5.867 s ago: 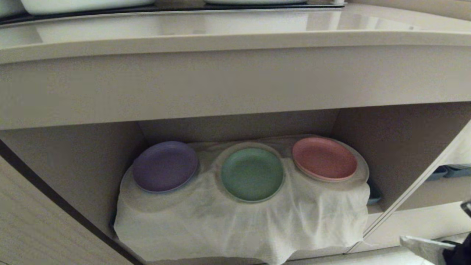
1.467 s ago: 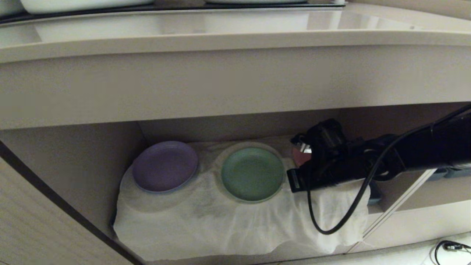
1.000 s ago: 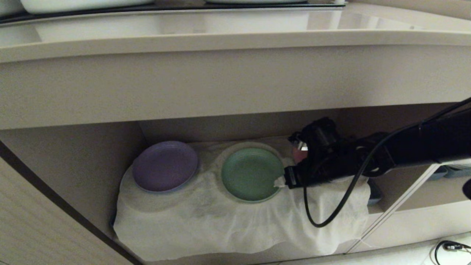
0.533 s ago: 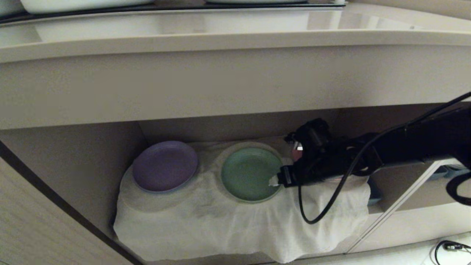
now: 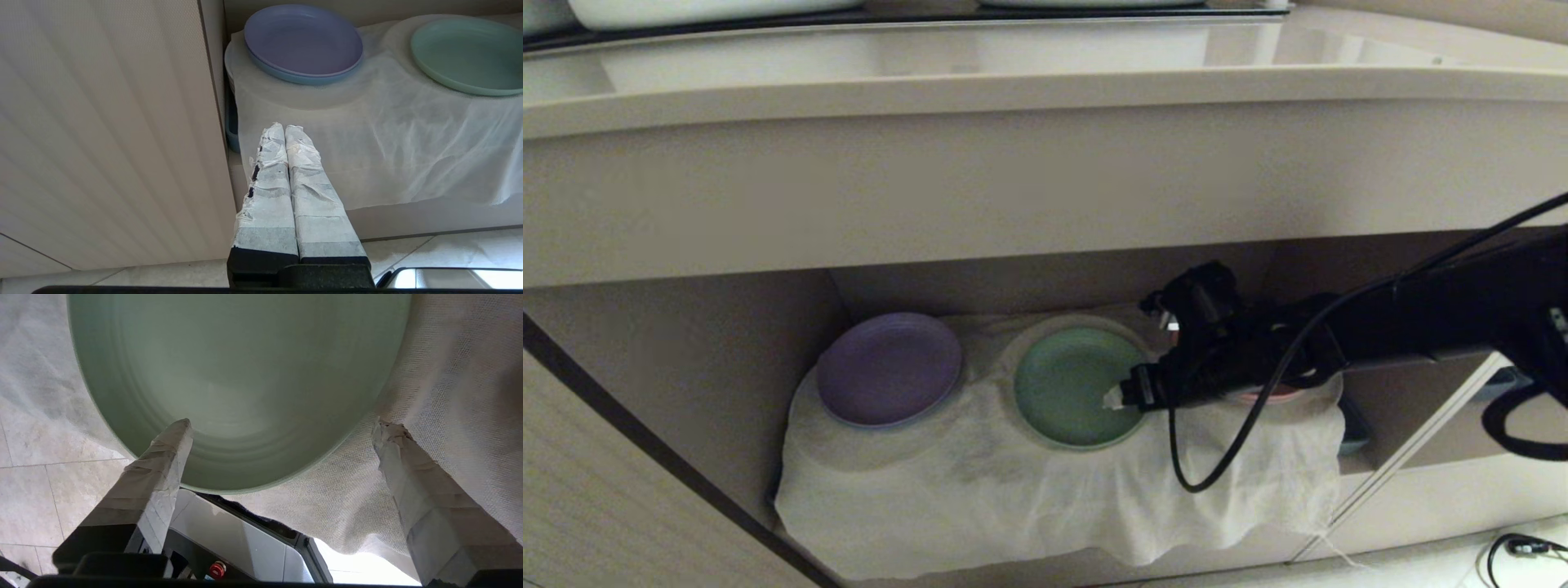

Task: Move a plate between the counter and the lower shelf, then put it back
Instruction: Pick up the plate in the cupboard

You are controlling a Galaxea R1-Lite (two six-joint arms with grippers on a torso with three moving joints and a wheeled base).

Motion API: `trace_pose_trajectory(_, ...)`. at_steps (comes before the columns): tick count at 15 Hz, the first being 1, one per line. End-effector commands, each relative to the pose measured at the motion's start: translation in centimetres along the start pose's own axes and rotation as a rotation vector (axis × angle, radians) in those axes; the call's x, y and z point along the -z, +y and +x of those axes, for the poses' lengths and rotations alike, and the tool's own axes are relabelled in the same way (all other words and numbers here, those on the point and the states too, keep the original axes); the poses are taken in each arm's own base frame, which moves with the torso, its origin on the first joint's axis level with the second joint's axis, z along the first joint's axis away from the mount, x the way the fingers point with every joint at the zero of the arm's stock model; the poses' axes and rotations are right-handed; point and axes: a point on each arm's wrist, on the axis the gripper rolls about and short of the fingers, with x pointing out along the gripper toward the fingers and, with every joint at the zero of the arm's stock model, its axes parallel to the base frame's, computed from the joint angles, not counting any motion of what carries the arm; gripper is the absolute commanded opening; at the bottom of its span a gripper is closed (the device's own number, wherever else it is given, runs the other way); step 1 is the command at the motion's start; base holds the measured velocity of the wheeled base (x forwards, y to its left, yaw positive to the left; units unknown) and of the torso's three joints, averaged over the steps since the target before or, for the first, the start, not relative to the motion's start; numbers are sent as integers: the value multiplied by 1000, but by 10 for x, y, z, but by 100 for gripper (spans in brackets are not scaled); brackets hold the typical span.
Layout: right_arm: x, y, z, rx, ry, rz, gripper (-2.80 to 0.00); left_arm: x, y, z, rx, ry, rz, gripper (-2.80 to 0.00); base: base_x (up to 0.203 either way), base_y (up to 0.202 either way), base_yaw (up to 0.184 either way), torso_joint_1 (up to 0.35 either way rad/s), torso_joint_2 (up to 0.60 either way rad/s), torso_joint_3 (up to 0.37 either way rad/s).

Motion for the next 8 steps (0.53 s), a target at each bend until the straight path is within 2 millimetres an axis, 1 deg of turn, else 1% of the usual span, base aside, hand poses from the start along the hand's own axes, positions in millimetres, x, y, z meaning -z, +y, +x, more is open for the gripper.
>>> trace_pose_trajectory(1, 1, 1, 3, 6, 4, -1, 0, 0, 0, 0, 0, 0, 1, -280, 0, 0, 0, 0, 0, 0)
trace_pose_trajectory(4, 1, 1, 6, 23, 0, -2, 0, 0, 0, 0, 0, 0, -1, -280, 0, 0, 0, 0, 0, 0)
trace_pose_trajectory(8, -4, 1, 11, 27, -14, -4, 0, 0, 0, 0, 0, 0, 1, -280, 0, 0, 0, 0, 0, 0)
